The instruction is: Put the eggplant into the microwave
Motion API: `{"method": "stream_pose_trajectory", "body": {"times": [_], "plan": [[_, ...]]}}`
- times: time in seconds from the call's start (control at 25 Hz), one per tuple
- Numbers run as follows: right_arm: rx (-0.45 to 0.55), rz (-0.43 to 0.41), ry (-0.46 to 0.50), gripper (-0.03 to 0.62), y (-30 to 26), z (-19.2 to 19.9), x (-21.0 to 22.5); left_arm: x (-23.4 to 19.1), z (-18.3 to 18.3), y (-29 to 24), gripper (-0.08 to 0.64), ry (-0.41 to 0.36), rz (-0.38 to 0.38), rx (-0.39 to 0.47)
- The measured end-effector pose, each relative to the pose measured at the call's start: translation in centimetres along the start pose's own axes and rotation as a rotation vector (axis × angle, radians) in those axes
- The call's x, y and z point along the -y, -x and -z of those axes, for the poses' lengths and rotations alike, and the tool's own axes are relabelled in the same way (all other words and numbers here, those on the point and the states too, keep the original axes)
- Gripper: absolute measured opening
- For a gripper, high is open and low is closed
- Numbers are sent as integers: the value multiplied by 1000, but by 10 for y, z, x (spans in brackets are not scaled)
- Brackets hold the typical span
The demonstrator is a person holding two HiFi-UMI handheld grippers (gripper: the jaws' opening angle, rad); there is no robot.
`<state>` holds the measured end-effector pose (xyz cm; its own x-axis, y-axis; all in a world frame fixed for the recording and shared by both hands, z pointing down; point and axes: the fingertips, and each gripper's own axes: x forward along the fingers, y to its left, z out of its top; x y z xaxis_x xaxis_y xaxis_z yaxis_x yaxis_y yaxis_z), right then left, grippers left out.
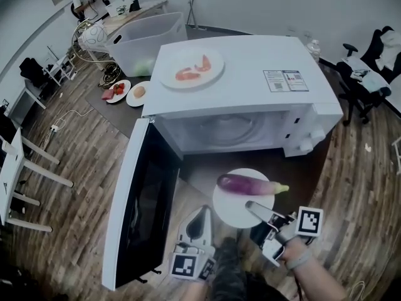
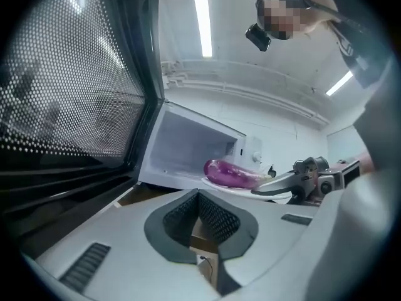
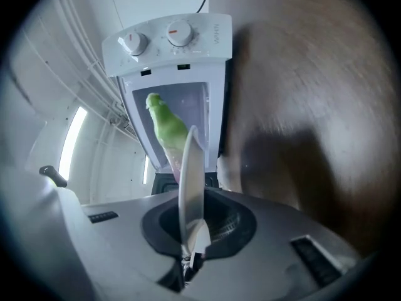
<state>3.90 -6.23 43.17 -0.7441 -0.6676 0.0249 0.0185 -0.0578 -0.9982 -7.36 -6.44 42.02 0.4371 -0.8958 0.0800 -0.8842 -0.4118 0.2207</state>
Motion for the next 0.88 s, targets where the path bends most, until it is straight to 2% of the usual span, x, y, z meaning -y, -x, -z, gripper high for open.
{"method": "stream_pose_trajectory", "body": {"times": [0.16, 0.64, 0.76, 0.88], "plan": [[-1, -13, 16, 8, -14, -13, -4, -3, 0, -11, 0, 14, 7, 2], [10, -22, 41, 8, -42, -43, -4, 5, 13, -33, 0, 29, 93, -47], [13, -21, 35, 8, -47, -49, -4, 3, 16, -36, 0, 12, 92, -50], [15, -16, 38, 8, -51, -55, -4, 2, 17, -41, 0, 34, 88, -53]]}}
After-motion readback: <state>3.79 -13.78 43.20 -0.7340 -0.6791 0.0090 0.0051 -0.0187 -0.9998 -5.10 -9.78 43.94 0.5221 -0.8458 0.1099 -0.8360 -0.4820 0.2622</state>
